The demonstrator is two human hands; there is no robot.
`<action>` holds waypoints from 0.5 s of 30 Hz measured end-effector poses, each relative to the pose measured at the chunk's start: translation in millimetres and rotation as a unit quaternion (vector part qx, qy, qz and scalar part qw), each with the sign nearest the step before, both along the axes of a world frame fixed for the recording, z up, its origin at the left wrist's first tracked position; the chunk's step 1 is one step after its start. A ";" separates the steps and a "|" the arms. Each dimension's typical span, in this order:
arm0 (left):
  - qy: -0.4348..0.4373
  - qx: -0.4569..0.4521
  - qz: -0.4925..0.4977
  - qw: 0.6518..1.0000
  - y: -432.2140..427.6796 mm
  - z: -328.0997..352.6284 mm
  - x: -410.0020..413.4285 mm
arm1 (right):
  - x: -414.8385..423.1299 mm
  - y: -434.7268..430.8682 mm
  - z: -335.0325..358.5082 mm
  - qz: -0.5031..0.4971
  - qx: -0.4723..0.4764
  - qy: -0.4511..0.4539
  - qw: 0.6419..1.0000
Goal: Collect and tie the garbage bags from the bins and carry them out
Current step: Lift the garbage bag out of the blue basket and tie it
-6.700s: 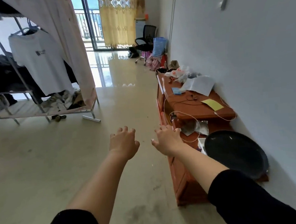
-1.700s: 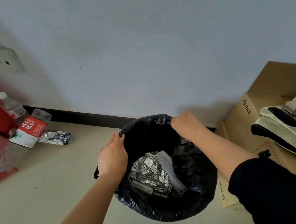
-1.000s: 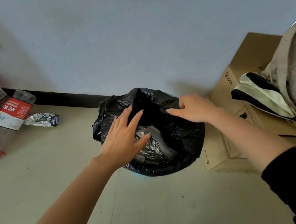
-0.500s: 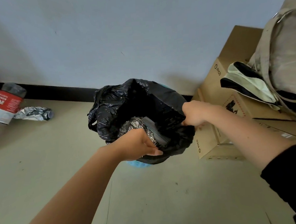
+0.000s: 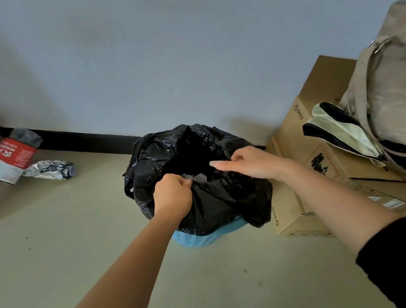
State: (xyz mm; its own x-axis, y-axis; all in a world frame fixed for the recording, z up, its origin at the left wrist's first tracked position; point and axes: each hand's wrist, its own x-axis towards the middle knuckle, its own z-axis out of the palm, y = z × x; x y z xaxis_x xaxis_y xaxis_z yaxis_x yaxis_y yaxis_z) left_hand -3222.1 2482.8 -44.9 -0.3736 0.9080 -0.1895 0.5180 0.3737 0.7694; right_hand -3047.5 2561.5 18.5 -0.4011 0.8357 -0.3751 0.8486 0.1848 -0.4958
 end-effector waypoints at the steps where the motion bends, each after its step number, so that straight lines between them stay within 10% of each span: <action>1: 0.007 0.008 -0.017 1.000 -0.7 0.7 0.8 | 1.1 -0.2 1.5 0.018 -0.020 -0.015 1.000; 7: 0.246 0.154 -0.043 0.956 -4.1 13.8 -9.5 | -1.1 -0.4 -16.5 0.115 0.063 -0.153 0.980; 15: 0.253 -0.198 -0.021 0.947 -7.8 18.8 -49.3 | -12.8 -1.7 -30.1 0.044 0.250 -0.035 0.966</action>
